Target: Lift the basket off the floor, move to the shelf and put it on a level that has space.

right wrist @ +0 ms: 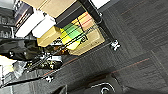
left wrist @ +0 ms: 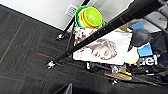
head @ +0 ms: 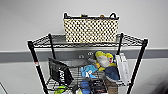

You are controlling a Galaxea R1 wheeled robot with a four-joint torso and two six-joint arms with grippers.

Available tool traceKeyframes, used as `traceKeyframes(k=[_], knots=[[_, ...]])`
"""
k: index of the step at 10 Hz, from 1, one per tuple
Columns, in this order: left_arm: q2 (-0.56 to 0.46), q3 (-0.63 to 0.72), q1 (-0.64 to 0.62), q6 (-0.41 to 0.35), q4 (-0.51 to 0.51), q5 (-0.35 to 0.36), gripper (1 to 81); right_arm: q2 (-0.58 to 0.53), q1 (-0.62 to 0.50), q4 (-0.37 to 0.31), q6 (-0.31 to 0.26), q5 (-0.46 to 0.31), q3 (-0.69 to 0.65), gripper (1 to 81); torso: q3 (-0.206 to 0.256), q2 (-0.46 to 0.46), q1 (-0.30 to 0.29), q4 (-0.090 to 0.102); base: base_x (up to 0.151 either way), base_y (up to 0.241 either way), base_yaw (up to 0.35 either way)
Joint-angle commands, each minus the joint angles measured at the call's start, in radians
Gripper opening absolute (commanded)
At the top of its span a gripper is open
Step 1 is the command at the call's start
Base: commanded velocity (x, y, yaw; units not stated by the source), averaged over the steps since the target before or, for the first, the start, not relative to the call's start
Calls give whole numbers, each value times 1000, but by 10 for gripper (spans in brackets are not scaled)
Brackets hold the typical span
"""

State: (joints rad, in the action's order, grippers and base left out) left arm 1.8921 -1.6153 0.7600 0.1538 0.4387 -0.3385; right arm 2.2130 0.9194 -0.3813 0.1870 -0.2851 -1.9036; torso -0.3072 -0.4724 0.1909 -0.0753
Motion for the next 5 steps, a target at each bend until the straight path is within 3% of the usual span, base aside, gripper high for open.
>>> traceKeyframes(k=[1, 5], knots=[[73, -46, 61, -49, 5, 88, 811, 79, 16, -8, -63, 10, -99, 811, 0, 0, 0, 0, 0, 0, 0], [262, -216, 190, -86, 3, 118, 811, 210, 118, -8, -115, 52, -188, 811, 0, 0, 0, 0, 0, 0, 0]])
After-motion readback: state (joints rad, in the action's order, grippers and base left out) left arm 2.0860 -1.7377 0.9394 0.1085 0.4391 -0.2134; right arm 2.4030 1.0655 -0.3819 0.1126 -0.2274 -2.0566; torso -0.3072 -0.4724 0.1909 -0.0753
